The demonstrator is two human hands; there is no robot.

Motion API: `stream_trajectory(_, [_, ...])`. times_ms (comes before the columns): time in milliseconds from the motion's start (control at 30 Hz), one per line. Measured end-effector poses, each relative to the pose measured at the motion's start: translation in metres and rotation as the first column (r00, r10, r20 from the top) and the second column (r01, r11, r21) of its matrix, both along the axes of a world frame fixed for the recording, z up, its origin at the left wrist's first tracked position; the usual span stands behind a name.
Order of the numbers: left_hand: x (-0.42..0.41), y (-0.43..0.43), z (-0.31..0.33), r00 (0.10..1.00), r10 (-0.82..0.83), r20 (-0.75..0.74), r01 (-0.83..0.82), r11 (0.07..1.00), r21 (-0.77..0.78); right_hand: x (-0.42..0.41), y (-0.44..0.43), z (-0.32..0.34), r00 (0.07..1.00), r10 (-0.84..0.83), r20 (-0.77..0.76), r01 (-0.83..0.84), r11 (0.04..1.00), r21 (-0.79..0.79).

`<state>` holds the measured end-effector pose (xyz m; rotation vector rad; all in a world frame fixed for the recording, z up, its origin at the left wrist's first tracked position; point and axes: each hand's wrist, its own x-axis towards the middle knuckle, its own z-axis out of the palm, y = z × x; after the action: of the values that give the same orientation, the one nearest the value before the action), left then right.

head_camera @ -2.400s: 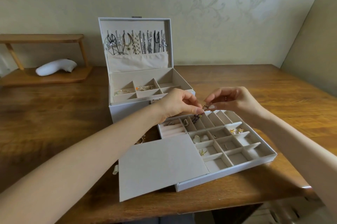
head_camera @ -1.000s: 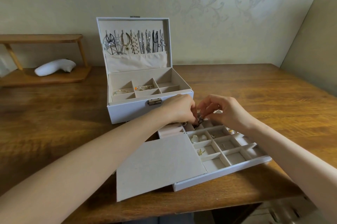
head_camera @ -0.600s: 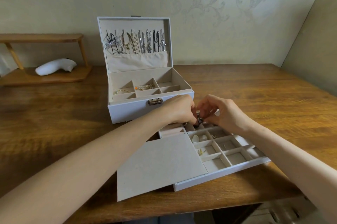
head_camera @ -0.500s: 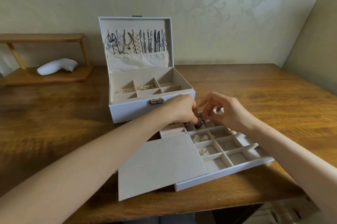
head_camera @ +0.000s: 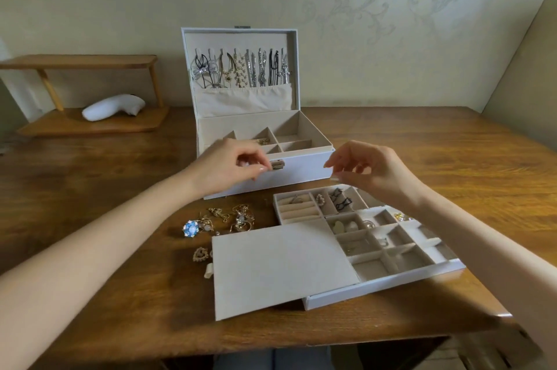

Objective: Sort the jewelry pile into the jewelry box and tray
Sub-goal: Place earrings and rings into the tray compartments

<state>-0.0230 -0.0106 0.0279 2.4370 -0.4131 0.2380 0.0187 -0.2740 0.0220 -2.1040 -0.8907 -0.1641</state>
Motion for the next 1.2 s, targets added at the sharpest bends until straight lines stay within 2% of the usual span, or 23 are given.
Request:
stream_trajectory(133, [-0.019,0.029,-0.002,0.993,0.1,0.067,-0.098,0.995,-0.027,-0.009,0.044,0.0,0.994,0.106,-0.022,-0.107,0.989,-0.099])
stream_trajectory(200, [-0.028,0.034,-0.003,0.988,0.127,0.086,-0.125,0.992,-0.027,-0.013,0.072,-0.003,0.989,0.146,-0.008,-0.144,0.969,-0.201])
stream_trajectory(333, [-0.039,0.039,-0.006,0.993,0.119,0.026,-0.12,0.993,0.023,-0.021,0.114,-0.008,0.98,0.152,0.127,-0.069,0.861,-0.503])
stream_trajectory(433, [-0.042,0.041,-0.01,0.993,0.118,0.002,-0.118,0.989,0.088,-0.022,0.126,-0.01,0.982,0.127,0.139,-0.014,0.785,-0.62])
stream_trajectory(733, [-0.039,0.038,-0.018,0.989,0.15,0.002,-0.142,0.931,0.337,-0.02,0.127,-0.007,0.995,0.077,0.056,-0.025,0.777,-0.629])
stream_trajectory(933, [-0.038,0.026,-0.026,0.99,0.139,0.02,-0.133,0.888,0.44,-0.022,0.127,-0.008,0.99,0.113,0.085,-0.035,0.775,-0.63])
stream_trajectory(1067, [-0.033,0.026,-0.027,0.987,0.147,0.064,-0.161,0.911,0.38,-0.015,0.123,-0.007,0.995,0.103,0.014,-0.075,0.809,-0.583])
stream_trajectory(1200, [-0.029,0.023,-0.023,0.988,0.123,0.09,-0.144,0.948,0.283,-0.007,0.116,0.001,0.981,0.116,-0.156,-0.169,0.908,-0.385])
